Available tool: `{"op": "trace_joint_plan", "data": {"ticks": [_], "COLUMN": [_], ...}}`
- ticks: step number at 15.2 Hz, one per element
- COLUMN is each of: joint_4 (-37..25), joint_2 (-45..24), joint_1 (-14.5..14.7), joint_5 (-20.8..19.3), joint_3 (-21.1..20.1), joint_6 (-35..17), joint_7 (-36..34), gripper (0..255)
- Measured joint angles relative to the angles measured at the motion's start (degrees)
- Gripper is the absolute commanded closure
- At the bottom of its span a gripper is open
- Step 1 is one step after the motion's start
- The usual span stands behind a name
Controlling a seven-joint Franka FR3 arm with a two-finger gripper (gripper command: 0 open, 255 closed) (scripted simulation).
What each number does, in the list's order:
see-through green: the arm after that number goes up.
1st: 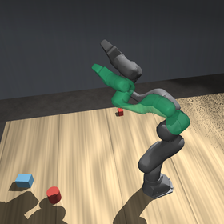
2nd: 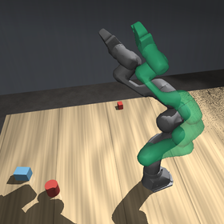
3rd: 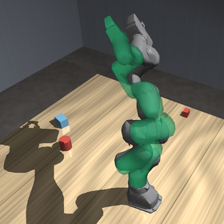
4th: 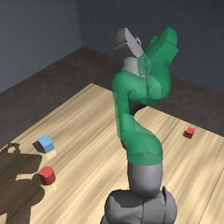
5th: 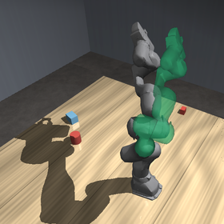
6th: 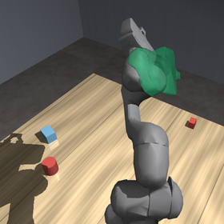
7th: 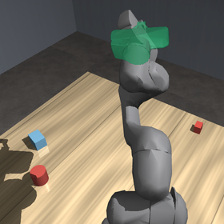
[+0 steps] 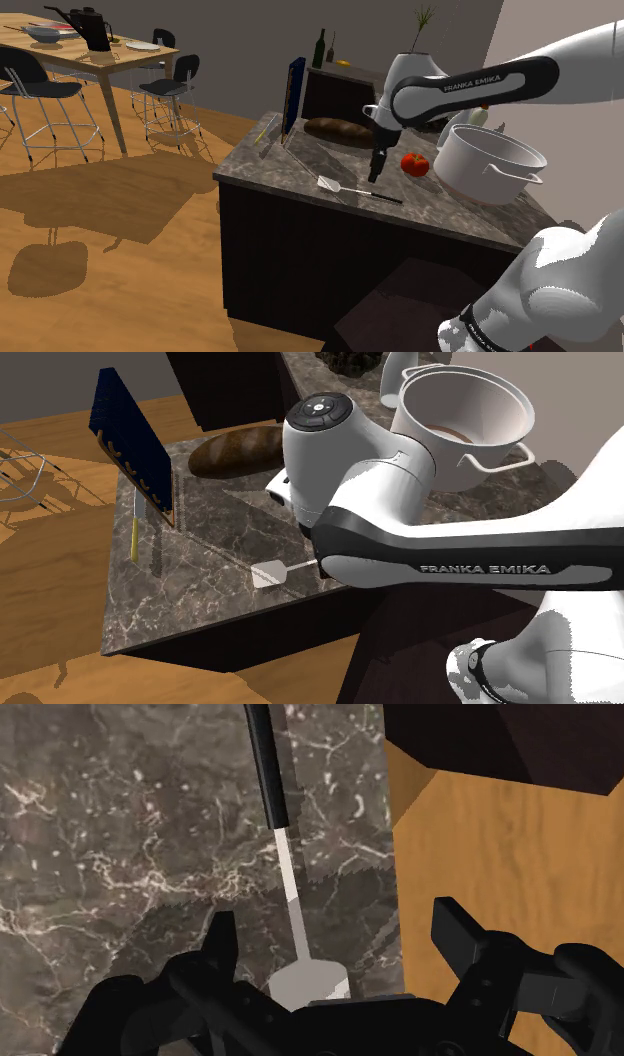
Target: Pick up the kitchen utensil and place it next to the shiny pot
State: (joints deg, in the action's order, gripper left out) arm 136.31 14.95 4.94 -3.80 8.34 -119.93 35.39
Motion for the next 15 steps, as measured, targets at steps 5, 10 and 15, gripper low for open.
{"op": "trace_joint_plan", "data": {"ticks": [5, 10, 15], "joint_4": [-1.4, 0.7, 1.1], "joint_2": [-7.9, -10.1, -11.0], "joint_1": [0.3, 0.2, 0.2], "joint_5": [-0.7, -0.7, -0.6], "joint_3": [0.9, 1.1, 1.2], "joint_6": [-5.2, -9.4, -10.7], "joint_7": [5.5, 5.8, 6.0], "gripper": [0, 0, 0]}}
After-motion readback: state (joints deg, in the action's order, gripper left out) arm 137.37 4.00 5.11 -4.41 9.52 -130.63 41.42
